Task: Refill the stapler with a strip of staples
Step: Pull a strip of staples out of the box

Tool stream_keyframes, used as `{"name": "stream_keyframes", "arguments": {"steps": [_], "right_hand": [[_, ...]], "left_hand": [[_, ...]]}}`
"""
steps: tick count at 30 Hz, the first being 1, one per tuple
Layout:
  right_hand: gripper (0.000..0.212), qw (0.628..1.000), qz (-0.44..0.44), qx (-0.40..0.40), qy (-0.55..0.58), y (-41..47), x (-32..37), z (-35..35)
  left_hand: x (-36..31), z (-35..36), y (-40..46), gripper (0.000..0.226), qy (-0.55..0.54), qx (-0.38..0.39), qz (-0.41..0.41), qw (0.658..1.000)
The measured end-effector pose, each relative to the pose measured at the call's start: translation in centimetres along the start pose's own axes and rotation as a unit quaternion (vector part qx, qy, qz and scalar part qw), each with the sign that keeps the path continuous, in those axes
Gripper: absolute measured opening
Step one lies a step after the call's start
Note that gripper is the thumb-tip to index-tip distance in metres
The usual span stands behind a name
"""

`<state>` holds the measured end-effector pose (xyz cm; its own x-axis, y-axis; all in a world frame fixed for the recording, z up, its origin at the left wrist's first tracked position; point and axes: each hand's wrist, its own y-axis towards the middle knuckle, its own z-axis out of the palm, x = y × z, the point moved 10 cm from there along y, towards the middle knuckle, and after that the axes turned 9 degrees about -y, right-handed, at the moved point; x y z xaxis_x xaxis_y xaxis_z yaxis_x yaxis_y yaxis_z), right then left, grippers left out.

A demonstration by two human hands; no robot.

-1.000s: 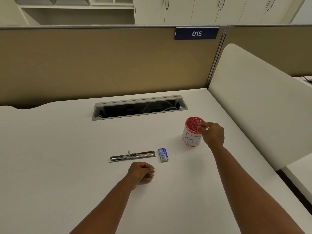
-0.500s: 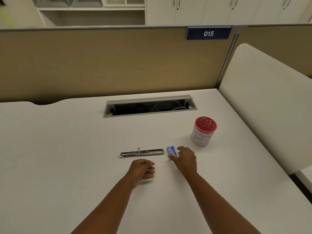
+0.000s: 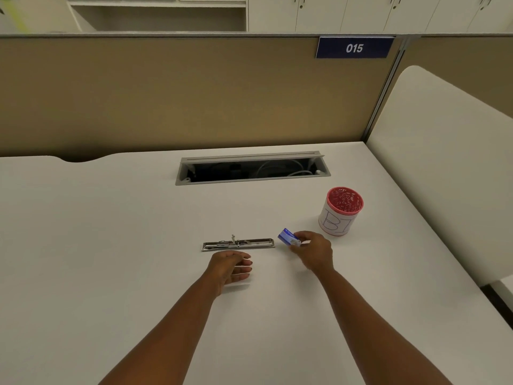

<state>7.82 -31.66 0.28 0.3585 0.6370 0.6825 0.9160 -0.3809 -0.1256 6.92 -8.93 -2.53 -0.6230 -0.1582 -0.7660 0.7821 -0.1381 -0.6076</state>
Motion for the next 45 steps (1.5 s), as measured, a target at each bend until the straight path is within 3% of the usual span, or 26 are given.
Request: {"name": "stream_keyframes", "arguments": {"steps": [4,11,19,23,29,34,45], "right_hand": [[0.033,0.994,-0.025,0.074,0.070,0.2,0.5,-0.7],[0.037,0.985,-0.068,0.147,0.062,-0.9,2.4,0.3],[0.036,0.975,-0.141,0.170,0.037,-2.6,5.5,1.9],[0.042,0.975,-0.131,0.157,0.082,-2.9,5.6,2.0],[0.041,0.971,-0.117,0.159,0.136,-3.3,5.8,2.5],[0.024,0.946,-0.038,0.189,0.262,-3.2,4.6,2.9],[0.016,0.947,-0.011,0.158,0.279,-2.9,3.3,1.8]], "left_hand": [[0.4,0.8,0.1,0.017,-0.014,0.021,-0.007,1.000],[-0.1,3.6,-0.2,0.024,-0.061,0.089,-0.007,0.994],[0.1,4.6,-0.6,0.027,-0.145,0.172,-0.014,0.974],[0.2,4.1,-0.5,0.026,-0.180,0.158,-0.001,0.971],[0.0,2.9,0.0,0.024,-0.149,0.101,0.034,0.983],[-0.6,2.1,0.1,0.019,-0.127,0.062,0.059,0.988],[-0.7,2.9,-0.4,0.018,-0.109,0.066,0.070,0.989]]}}
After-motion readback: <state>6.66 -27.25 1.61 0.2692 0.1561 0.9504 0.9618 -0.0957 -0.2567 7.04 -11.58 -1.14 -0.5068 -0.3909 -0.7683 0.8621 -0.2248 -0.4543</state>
